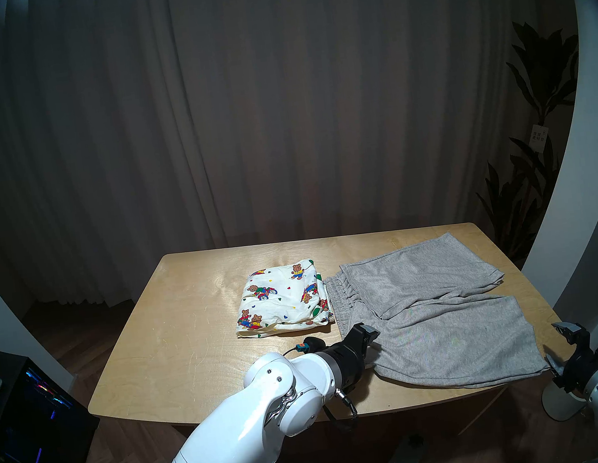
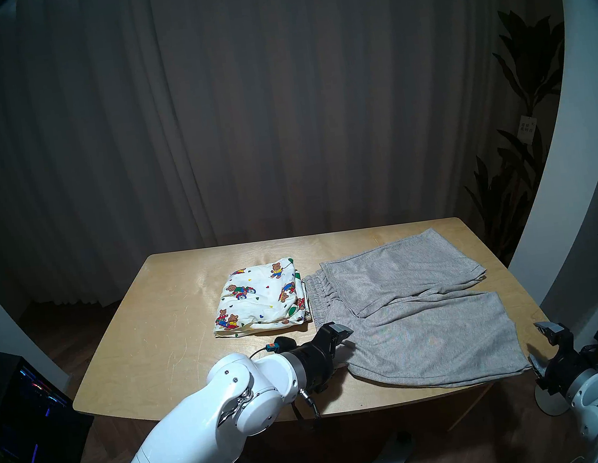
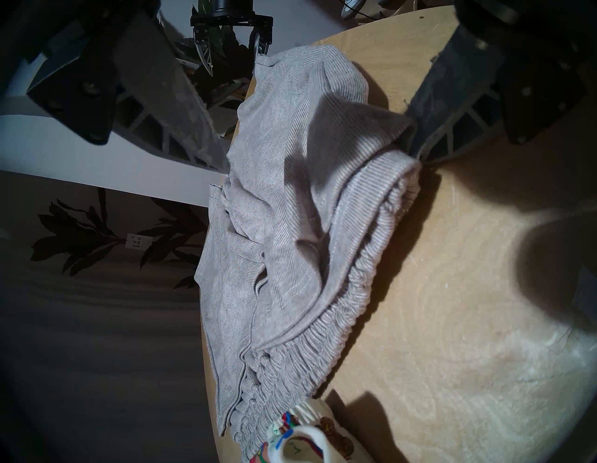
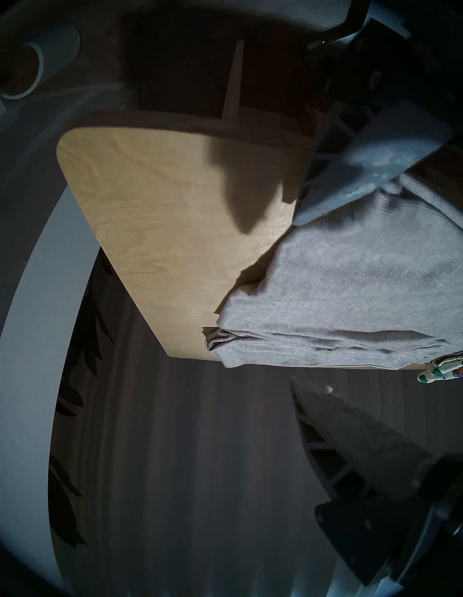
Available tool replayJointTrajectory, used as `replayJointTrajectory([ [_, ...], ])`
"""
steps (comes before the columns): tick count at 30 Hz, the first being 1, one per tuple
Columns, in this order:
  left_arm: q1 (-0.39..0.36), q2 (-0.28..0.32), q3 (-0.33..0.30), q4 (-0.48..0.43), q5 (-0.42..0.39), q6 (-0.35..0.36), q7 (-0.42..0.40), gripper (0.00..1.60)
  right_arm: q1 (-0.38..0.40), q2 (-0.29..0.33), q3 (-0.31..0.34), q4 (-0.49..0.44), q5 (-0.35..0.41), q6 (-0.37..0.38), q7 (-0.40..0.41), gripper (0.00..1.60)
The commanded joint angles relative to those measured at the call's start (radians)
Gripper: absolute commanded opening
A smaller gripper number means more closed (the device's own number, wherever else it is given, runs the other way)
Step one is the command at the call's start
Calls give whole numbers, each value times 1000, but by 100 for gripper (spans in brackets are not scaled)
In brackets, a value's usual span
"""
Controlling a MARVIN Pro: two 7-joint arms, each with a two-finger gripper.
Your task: Fold pants twice and stack them
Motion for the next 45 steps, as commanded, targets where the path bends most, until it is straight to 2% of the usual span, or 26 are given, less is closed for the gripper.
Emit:
replayJointTrajectory([
  [1, -26, -18, 2, -7, -4, 14, -6, 160, -7, 8, 8, -6, -11, 9, 16, 160],
  [14, -23, -20, 7, -3, -2, 22, -11, 160, 26, 45, -35, 53, -45, 45, 23, 160],
  [31, -21, -12, 13, -2, -11, 68, -37, 160, -51, 43, -54, -22, -30, 116, -31, 160],
  [45, -11, 9, 5, -9, -17, 91, -62, 160, -54, 42, -60, -41, -29, 102, -72, 160],
])
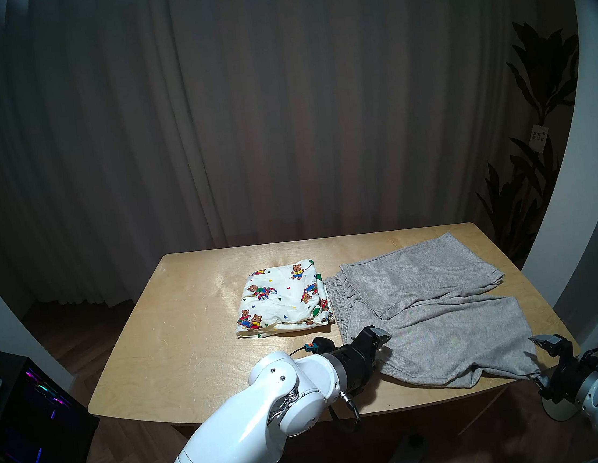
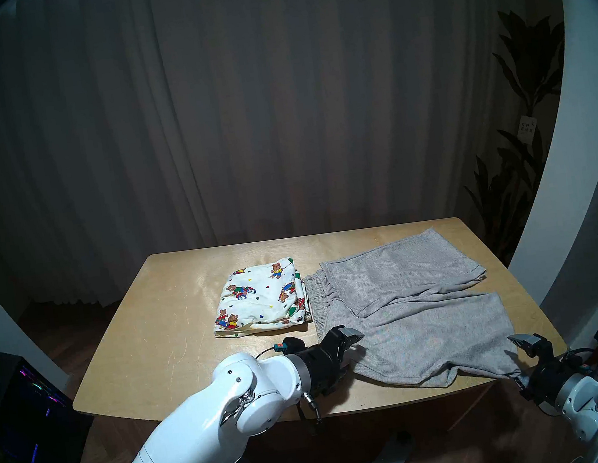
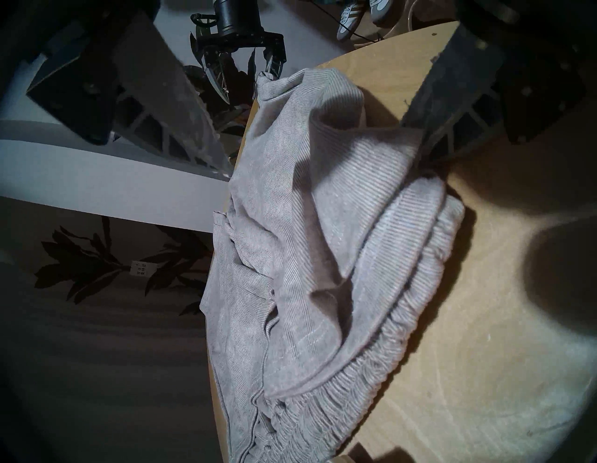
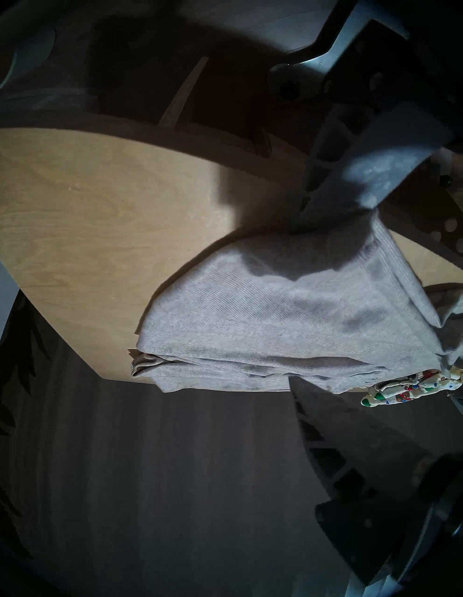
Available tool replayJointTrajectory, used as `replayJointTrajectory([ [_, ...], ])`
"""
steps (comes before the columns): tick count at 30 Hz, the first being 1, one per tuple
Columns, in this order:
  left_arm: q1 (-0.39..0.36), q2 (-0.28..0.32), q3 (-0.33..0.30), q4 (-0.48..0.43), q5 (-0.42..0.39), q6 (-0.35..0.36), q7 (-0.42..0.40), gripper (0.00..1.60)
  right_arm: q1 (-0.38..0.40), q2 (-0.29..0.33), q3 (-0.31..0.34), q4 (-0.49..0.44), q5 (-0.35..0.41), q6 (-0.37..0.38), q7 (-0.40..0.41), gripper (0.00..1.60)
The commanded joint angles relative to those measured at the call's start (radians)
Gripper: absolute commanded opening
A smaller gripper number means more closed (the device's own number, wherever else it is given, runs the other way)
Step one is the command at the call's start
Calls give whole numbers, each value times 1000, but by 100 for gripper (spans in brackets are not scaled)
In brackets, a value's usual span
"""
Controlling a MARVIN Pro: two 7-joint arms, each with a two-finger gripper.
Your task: Fold pants twice and stack them
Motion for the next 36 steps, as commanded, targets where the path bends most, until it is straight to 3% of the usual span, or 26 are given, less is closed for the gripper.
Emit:
replayJointTrajectory([
  [1, -4, 9, -13, -21, -6, 13, -24, 160, -32, -6, 1, -10, 2, 0, -41, 160],
  [15, -27, 23, -27, -8, -31, 59, -29, 160, -87, -58, 40, -52, 44, -17, -101, 160],
  [27, -27, 22, -32, -7, -28, 60, -23, 160, -37, -66, -17, -56, 36, -37, -100, 160],
  [36, -20, 21, -38, -12, -26, 50, -22, 160, -60, -61, 32, -113, 72, -28, -121, 160],
])
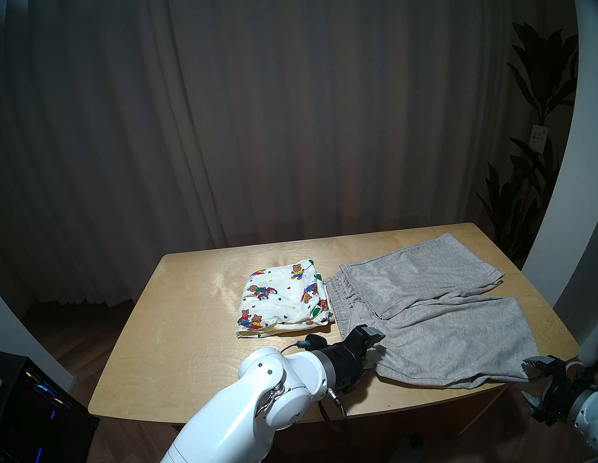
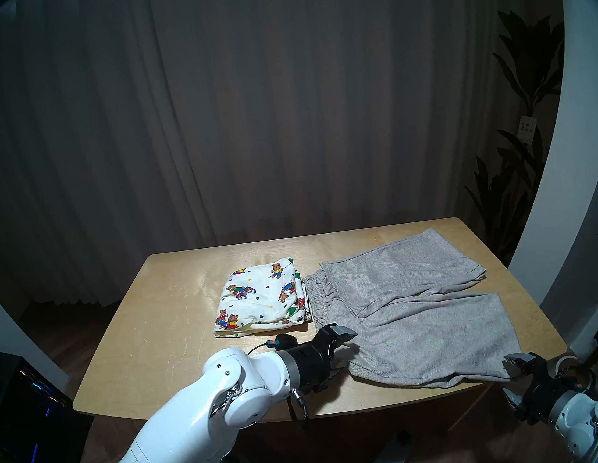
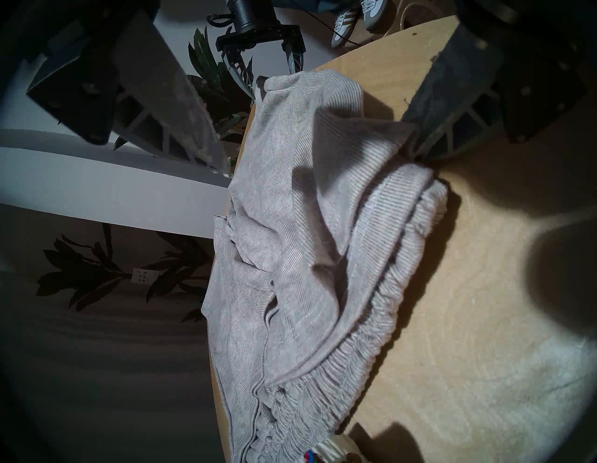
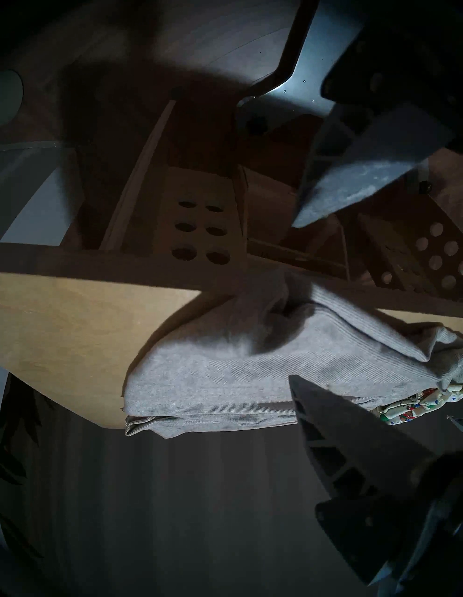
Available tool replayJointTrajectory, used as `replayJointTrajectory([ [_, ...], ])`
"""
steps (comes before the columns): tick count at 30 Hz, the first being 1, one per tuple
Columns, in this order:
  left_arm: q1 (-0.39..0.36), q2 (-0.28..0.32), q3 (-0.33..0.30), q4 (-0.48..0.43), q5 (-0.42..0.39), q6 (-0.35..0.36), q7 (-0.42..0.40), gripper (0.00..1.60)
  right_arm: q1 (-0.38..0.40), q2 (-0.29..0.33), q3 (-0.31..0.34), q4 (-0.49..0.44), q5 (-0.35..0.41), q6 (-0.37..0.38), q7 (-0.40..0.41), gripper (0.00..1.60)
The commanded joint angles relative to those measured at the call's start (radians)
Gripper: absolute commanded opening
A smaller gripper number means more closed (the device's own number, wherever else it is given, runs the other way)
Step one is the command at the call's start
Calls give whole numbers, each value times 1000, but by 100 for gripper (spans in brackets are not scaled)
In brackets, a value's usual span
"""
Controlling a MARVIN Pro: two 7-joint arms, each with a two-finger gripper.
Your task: Fold pants twice and stack them
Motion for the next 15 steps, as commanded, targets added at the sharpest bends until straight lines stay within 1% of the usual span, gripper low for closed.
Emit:
replayJointTrajectory([
  [1, -7, -8, -7, -22, 2, -7, -9, 160, -18, 9, 44, -59, 25, 10, -9, 160],
  [6, -10, -8, -9, -16, -1, -1, -14, 160, -27, 4, 52, -94, 47, 9, -31, 160],
  [15, -11, -1, -17, -10, -8, 5, -20, 160, -43, -13, 57, -139, 56, 11, -50, 160],
])
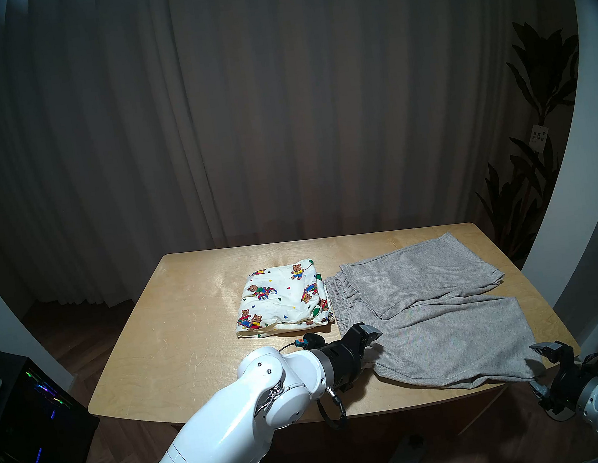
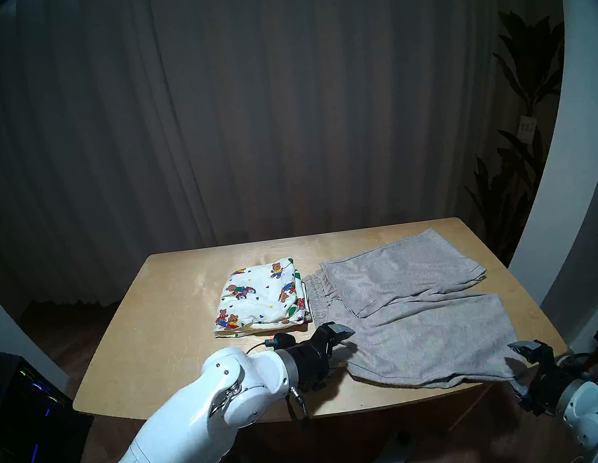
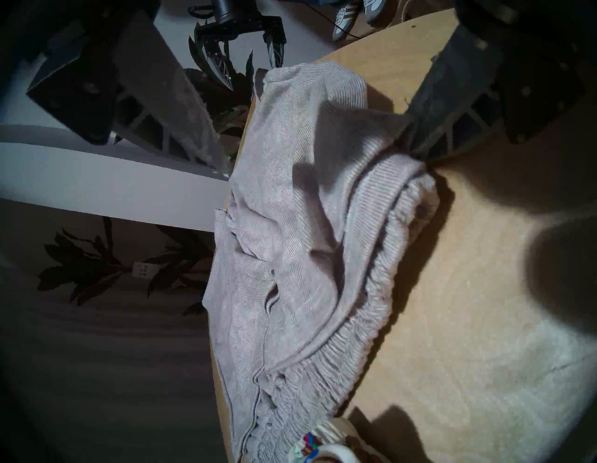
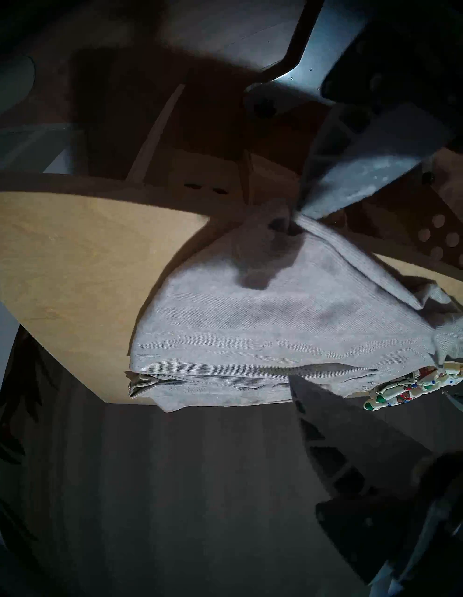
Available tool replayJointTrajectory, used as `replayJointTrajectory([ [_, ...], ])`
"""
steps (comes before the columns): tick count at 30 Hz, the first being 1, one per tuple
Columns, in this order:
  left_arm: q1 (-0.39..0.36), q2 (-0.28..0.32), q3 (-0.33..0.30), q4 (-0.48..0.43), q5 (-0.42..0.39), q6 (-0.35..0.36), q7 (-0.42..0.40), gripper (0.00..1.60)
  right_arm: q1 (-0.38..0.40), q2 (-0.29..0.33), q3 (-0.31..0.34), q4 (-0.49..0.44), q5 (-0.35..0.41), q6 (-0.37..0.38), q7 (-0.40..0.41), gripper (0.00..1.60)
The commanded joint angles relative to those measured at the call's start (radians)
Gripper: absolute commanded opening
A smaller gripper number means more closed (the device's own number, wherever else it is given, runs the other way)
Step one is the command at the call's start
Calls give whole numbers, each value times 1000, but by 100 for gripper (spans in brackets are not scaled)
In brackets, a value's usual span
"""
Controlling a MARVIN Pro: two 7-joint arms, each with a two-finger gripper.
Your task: Fold pants twice and stack them
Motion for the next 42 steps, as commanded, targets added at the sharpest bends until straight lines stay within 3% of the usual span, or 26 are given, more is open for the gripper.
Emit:
replayJointTrajectory([
  [1, -11, 0, -11, -12, -7, 10, -18, 160, -17, -16, 15, -61, 14, -2, -2, 160],
  [11, -12, 9, -22, -3, -13, 35, -42, 160, -6, -31, 30, -101, 20, -15, -16, 160],
  [22, -41, 20, -22, 40, -26, 127, -103, 160, 64, -13, -25, -20, -54, -46, 17, 160],
  [42, -108, -5, -4, 78, -44, 210, -57, 160, 123, -4, -60, 53, -95, -72, 59, 160],
])
